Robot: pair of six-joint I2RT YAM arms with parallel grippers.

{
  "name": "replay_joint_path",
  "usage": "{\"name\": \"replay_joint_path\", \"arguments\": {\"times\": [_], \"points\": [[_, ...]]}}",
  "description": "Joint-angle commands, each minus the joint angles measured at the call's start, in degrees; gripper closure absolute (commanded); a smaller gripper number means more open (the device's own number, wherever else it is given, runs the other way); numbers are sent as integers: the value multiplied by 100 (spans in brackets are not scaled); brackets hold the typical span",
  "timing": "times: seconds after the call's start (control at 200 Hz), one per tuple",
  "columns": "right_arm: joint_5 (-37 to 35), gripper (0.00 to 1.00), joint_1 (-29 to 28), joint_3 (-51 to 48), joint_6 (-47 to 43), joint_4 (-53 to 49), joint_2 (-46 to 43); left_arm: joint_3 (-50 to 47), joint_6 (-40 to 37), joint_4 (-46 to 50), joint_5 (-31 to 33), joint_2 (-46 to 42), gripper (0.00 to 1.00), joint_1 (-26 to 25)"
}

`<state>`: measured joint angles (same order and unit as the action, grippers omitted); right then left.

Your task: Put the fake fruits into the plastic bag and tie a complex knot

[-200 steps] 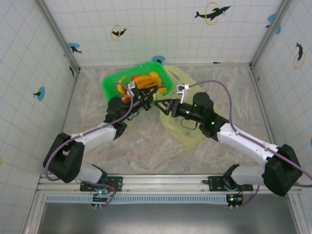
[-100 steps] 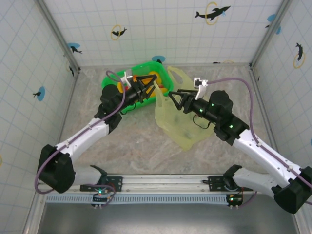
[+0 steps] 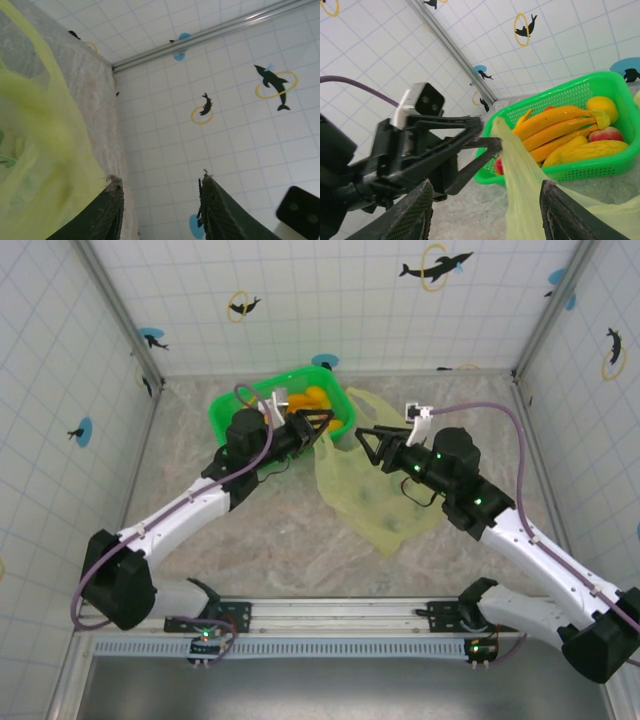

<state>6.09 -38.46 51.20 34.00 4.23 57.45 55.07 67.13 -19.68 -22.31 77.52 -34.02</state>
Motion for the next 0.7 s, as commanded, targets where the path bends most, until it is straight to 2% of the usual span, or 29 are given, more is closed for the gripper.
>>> {"name": "replay_joint_path", "arguments": {"times": [0.0,0.075,0.115,0.18,0.24,0.295,0.335,0.41,0.445,0.505,0.53,0.601,0.696], "points": [[-313,43,15,-17,-153,-268,-57,296,-109,50,29,369,78,96],[-558,43,22,113,-376,-610,15,455,-175,87,31,395,90,155],[-623,39,3,230,-593,-828,103,580,-282,157,41,364,94,191],[-1054,36,-85,510,-917,-1394,295,861,-517,551,96,264,98,271],[-1639,39,-150,628,-1154,-1868,387,1075,-703,895,103,159,100,315],[-1888,42,-152,653,-1272,-2215,513,1283,-912,1351,90,95,100,326],[-1864,42,-144,765,-1314,-2568,712,1431,-1090,1861,203,42,95,326],[-1625,44,-134,879,-1313,-3007,1092,1341,-1110,2604,519,-185,73,386],[-1491,44,-153,805,-1280,-3016,1159,1122,-908,2789,556,-323,62,527],[-1454,44,-160,601,-1216,-2839,1157,509,-140,2770,260,-542,49,897],[-1481,44,-154,514,-1204,-2774,1132,194,263,2657,44,-632,47,1259],[-1487,44,-132,306,-1153,-2570,1085,-705,1208,2053,-271,-875,46,1691],[-1348,45,-109,242,-1114,-2487,1176,-989,1530,1915,-68,-1062,43,1911]]}}
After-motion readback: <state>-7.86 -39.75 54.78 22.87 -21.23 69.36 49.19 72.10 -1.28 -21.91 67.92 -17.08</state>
